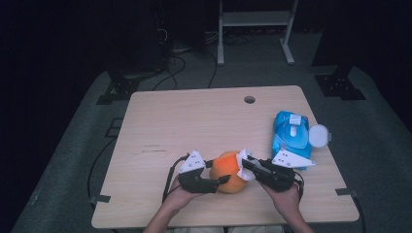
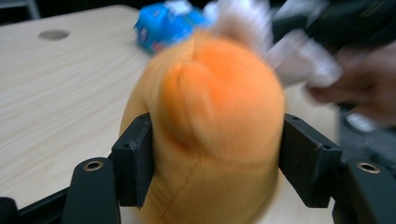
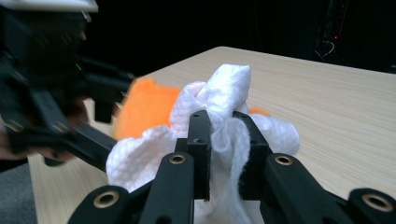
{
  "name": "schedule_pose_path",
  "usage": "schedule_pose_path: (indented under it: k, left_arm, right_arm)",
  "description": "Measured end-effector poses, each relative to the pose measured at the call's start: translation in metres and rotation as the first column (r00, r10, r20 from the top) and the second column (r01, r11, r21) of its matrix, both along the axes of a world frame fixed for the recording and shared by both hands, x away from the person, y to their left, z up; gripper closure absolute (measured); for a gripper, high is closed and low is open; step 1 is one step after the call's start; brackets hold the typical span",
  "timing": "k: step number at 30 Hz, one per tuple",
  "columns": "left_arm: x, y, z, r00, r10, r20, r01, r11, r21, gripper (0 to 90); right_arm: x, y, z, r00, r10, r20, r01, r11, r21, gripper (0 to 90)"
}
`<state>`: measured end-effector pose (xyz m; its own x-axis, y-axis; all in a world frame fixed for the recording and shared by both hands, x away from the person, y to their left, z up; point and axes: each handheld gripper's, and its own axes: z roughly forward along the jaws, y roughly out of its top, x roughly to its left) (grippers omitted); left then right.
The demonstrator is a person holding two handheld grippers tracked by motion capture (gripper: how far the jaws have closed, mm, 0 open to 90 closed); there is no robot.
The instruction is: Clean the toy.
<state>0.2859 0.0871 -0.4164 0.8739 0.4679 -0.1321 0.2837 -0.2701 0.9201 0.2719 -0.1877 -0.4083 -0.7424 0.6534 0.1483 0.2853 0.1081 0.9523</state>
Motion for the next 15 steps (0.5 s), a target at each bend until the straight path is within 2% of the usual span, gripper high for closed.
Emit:
schedule_pose_path:
  k: [2, 3, 5, 6, 7, 9, 11, 13, 15]
  left_arm:
    - [-0.003, 0.000, 0.002, 0.9997, -0.006, 0.024, 0.005, 0.9993, 0.038, 32.7]
    - [-0.001, 0.001, -0.001, 0.9998, -0.014, 0.018, 0.013, 0.9990, 0.043, 31.5]
    - [0.002, 0.003, -0.004, 0.9998, -0.017, 0.000, 0.017, 0.9995, 0.026, 26.9]
    - [0.003, 0.003, -0.005, 0.9999, -0.012, 0.005, 0.011, 0.9993, 0.035, 23.1]
    - [0.004, 0.003, -0.006, 1.0000, -0.002, 0.000, 0.002, 0.9992, 0.039, 20.1]
    - [0.004, 0.000, -0.011, 0.9999, 0.009, -0.011, -0.008, 0.9987, 0.050, 18.1]
    - [0.003, -0.003, -0.015, 0.9997, 0.021, -0.010, -0.020, 0.9985, 0.051, 21.1]
    - [0.003, -0.003, -0.013, 0.9998, 0.019, -0.003, -0.019, 0.9975, 0.068, 24.8]
    - [0.002, -0.001, -0.012, 1.0000, 0.010, -0.001, -0.009, 0.9976, 0.068, 25.4]
  right_arm:
    - [0.003, 0.002, -0.004, 0.9999, 0.004, -0.016, -0.004, 1.000, -0.026, 78.0]
    - [0.006, 0.002, -0.008, 0.9992, 0.006, -0.040, -0.007, 0.999, -0.032, 78.0]
    - [0.011, 0.000, -0.017, 0.9969, 0.008, -0.078, -0.009, 1.000, -0.015, 77.9]
    - [0.014, -0.002, -0.020, 0.9946, 0.006, -0.104, -0.005, 1.000, 0.007, 77.9]
    - [0.015, -0.004, -0.020, 0.9943, 0.006, -0.107, -0.004, 1.000, 0.013, 77.9]
    - [0.011, -0.001, -0.018, 0.9957, 0.006, -0.092, -0.006, 1.000, 0.006, 77.9]
    - [0.005, 0.007, -0.013, 0.9977, 0.021, -0.064, -0.022, 1.000, -0.017, 77.9]
    - [0.000, 0.011, -0.009, 0.9976, 0.058, -0.038, -0.058, 0.998, -0.008, 77.9]
    - [0.000, 0.011, -0.008, 0.9975, 0.063, -0.033, -0.063, 0.998, -0.015, 77.9]
